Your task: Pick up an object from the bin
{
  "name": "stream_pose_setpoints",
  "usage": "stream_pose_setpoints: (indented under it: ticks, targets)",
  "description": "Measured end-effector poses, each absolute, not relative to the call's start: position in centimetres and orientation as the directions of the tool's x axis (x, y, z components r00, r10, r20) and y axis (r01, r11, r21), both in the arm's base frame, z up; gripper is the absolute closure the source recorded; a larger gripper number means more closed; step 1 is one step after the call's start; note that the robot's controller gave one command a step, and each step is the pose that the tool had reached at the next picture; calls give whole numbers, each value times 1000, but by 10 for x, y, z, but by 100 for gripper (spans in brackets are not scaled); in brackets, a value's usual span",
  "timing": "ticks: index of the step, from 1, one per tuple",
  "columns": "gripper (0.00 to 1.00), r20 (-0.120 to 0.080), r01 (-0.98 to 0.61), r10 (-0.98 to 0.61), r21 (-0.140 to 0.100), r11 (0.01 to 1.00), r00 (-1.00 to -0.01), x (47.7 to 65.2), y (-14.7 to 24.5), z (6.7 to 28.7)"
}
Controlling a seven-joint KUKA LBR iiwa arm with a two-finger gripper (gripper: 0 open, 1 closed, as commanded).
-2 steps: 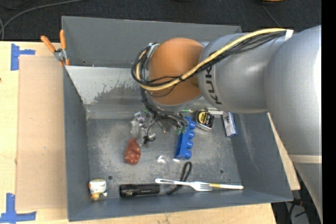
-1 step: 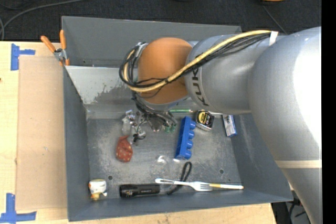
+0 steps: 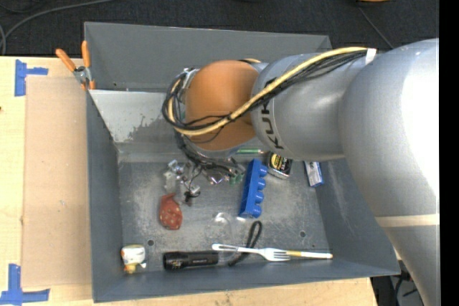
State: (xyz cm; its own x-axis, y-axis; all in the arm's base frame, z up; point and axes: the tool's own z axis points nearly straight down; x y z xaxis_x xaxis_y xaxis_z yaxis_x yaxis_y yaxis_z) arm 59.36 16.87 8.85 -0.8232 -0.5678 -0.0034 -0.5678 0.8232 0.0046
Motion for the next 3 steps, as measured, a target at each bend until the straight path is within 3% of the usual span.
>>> stream_pose_setpoints:
  ticks: [1, 2, 3]
  targets:
    - [100, -7, -686, -686, 4, 727, -727, 598, 180, 83]
    - [100, 1, -681, -681, 9, 732, -732, 555, 173, 151]
    - [100, -8, -709, -709, 6, 706, -706, 611, 203, 105]
